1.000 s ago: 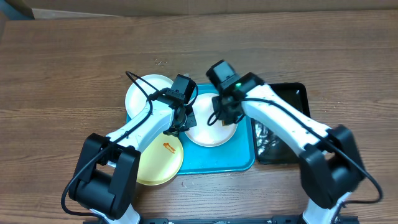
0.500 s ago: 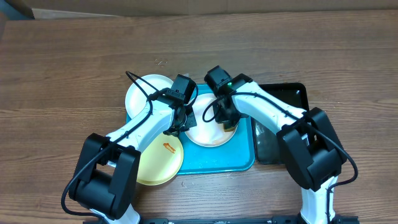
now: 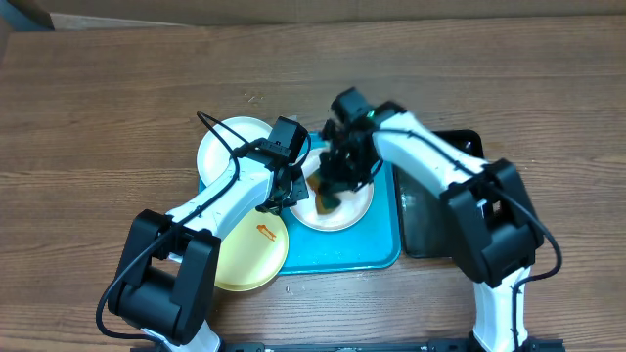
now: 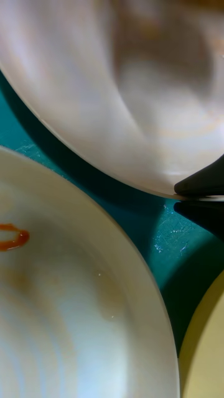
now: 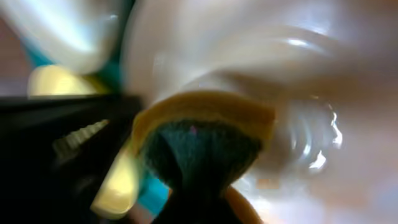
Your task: Clean dirty plates on tray and stack at the side
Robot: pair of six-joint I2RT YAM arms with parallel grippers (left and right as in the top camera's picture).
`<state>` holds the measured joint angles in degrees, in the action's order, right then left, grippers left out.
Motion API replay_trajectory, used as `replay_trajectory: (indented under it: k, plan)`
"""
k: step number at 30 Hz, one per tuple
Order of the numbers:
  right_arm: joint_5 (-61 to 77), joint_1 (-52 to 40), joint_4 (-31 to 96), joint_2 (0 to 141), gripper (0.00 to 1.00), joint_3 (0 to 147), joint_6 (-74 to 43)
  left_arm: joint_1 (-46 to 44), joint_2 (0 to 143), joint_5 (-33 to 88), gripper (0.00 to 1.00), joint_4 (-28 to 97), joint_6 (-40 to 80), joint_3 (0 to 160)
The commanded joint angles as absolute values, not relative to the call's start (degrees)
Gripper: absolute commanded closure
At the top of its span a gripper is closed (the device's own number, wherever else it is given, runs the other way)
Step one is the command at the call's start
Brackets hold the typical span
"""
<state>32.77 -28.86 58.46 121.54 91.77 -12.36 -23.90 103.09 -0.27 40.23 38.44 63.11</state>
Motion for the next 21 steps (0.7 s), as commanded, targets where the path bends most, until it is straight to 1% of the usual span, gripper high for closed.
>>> replay_trajectory:
  k: [1, 4, 8, 11, 15, 18, 21]
  plan:
    - [41.2, -22.3, 65.2, 119.3, 0.96, 102.5, -5.1, -23.9, 101.9, -0.4, 0.95, 40.2, 37.2, 63.9]
    - [38.7, -18.4, 73.8, 117.8, 0.96, 107.4, -2.0, -23.9, 101.9, -0.4, 0.95, 40.2, 37.2, 63.9]
    - [25.9, -12.8, 83.0, 114.9, 0.96, 108.5, -0.8, -23.9, 101.9, -0.4, 0.95, 40.1, 37.2, 63.9]
    - [19.7, -9.8, 87.4, 114.5, 0.96, 108.3, -1.5, -23.9, 101.9, -0.4, 0.95, 40.1, 37.2, 63.9]
    - [9.7, -7.2, 89.4, 114.5, 0.96, 105.8, -7.0, -23.9, 101.9, -0.5, 0.95, 40.0, 37.2, 63.9]
    - [1.2, -6.7, 87.9, 114.5, 0.96, 101.5, -12.5, -24.0, 101.9, -0.6, 0.94, 40.0, 36.6, 63.9]
    - [-2.8, -6.7, 85.3, 114.5, 0.96, 96.9, -14.2, -24.0, 101.9, -0.5, 0.94, 40.0, 36.2, 63.9]
